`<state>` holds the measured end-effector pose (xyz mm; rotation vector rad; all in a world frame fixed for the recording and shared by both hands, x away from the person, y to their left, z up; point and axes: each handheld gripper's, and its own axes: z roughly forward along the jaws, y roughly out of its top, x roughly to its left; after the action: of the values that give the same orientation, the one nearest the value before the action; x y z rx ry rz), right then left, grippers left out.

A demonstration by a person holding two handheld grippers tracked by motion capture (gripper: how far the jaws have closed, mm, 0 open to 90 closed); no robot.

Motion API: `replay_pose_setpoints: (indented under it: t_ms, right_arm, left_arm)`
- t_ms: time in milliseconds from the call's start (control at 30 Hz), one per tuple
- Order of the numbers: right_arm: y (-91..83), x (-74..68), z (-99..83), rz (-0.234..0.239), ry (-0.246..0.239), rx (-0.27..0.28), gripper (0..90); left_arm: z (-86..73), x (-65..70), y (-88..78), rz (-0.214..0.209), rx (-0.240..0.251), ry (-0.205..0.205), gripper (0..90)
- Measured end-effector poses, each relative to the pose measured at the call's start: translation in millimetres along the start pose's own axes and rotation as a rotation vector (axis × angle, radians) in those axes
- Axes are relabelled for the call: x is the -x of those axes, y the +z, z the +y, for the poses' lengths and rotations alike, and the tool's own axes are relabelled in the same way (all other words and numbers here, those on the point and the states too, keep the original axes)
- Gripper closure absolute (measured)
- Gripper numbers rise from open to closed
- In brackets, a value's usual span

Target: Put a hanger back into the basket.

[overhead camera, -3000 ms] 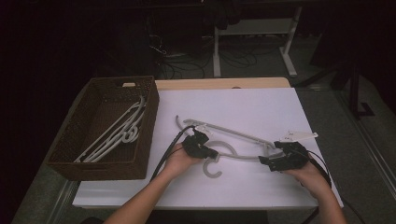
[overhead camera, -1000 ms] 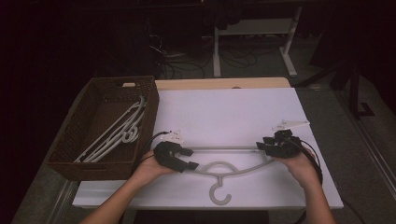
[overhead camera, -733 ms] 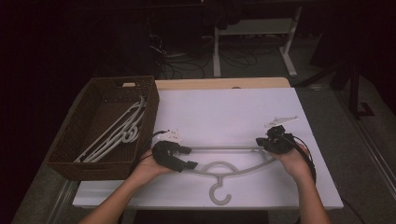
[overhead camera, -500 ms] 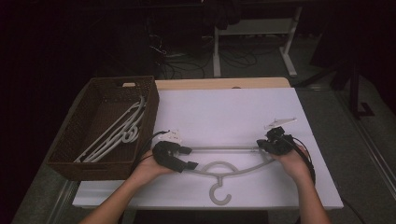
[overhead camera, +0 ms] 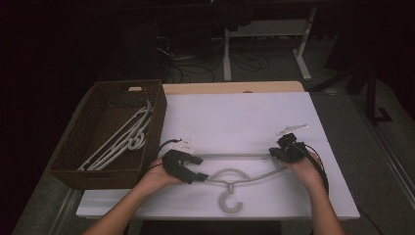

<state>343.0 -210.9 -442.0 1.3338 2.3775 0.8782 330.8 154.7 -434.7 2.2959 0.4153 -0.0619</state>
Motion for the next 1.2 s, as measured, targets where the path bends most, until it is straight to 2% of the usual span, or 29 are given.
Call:
replay_pose_setpoints:
  t_ms: [167,333,500,600,833,933,1133,1200]
  right_arm:
    - [1.6,0.9,0.3,0.001,0.003,-0.007,89.6]
    - [3.1,1.0,1.0,-0.001,-0.001,-0.014,89.7]
    - [3.7,0.7,0.9,-0.003,0.001,-0.018,89.8]
    - [4.0,0.9,0.9,-0.001,0.005,-0.020,89.8]
    - [5.9,0.4,1.3,-0.007,-0.001,-0.030,89.9]
    - [6.6,0.3,1.7,-0.009,-0.005,-0.033,90.0]
    - [7.1,-0.9,3.0,-0.016,-0.017,-0.040,89.9]
    - [3.9,0.5,3.6,-0.001,-0.009,-0.026,89.7]
  left_arm:
    - [2.2,0.9,9.4,-0.033,-0.047,0.059,34.3]
    - [4.2,4.0,18.1,-0.032,-0.103,0.120,39.5]
    - [5.8,7.2,24.7,-0.038,-0.142,0.173,50.5]
    - [6.7,9.2,29.3,-0.028,-0.182,0.202,56.7]
    - [10.5,12.2,32.1,-0.006,-0.204,0.244,70.4]
    - [10.5,11.1,32.4,-0.015,-0.205,0.242,71.7]
    - [11.4,11.9,32.3,-0.020,-0.216,0.272,73.6]
    - [11.8,12.7,32.5,-0.020,-0.218,0.279,74.0]
